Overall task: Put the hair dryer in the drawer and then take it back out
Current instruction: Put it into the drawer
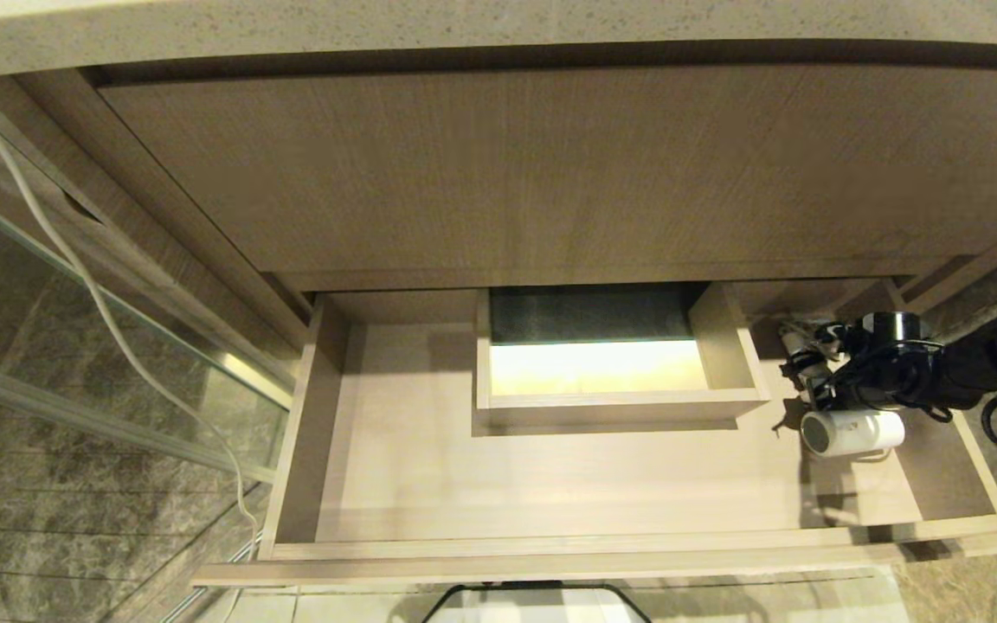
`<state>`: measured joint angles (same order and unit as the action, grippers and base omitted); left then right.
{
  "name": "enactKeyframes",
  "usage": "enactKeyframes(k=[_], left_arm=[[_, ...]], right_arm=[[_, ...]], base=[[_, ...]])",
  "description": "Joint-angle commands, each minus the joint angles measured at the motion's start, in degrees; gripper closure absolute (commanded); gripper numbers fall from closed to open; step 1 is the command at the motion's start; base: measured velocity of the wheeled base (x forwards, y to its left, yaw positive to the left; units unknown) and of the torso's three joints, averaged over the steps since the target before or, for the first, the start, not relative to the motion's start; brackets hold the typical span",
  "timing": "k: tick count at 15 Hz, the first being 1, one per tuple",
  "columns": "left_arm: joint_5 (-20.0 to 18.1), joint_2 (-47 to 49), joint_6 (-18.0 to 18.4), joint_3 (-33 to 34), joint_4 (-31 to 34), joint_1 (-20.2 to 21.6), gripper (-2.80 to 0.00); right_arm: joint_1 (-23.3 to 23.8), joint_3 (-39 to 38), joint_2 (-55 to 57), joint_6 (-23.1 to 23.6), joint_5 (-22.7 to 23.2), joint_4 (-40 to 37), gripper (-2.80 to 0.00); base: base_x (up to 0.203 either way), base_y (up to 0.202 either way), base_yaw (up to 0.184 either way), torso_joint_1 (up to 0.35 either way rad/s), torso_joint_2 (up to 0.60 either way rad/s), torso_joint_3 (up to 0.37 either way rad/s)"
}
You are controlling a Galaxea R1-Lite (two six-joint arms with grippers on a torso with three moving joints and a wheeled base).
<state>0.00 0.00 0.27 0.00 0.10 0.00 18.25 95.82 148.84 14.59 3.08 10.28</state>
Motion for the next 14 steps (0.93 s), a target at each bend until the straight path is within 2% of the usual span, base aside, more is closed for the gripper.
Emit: enactKeyframes(k=[1, 8, 12, 13, 14], left_arm=[[0.0, 0.0, 0.0, 0.0, 0.0, 0.0, 0.00], [0.0, 0.0, 0.0, 0.1, 0.0, 0.0, 0.00], [0.0, 0.0, 0.0, 0.1, 0.0, 0.0, 0.00], [0.0, 0.0, 0.0, 0.1, 0.0, 0.0, 0.00], [0.0, 0.0, 0.0, 0.0, 0.0, 0.0, 0.00]], right_arm=[[0.0, 0.4, 0.2, 0.1, 0.1, 0.1, -2.80], [0.0, -2.0, -11.8, 0.4, 0.3, -0.7, -2.80], [0.2, -11.4, -21.6, 0.2, 0.1, -1.7, -2.80], [0.2, -14.2, -24.4, 0.1, 0.1, -1.9, 0.00], [0.2, -17.4, -28.0, 0.2, 0.3, -2.7, 0.00]], base=[[0.000, 0.000, 0.000, 0.000, 0.00, 0.000], [0.000, 0.000, 0.000, 0.000, 0.00, 0.000], [0.000, 0.000, 0.000, 0.000, 0.00, 0.000], [0.000, 0.000, 0.000, 0.000, 0.00, 0.000], [0.000, 0.000, 0.000, 0.000, 0.00, 0.000]])
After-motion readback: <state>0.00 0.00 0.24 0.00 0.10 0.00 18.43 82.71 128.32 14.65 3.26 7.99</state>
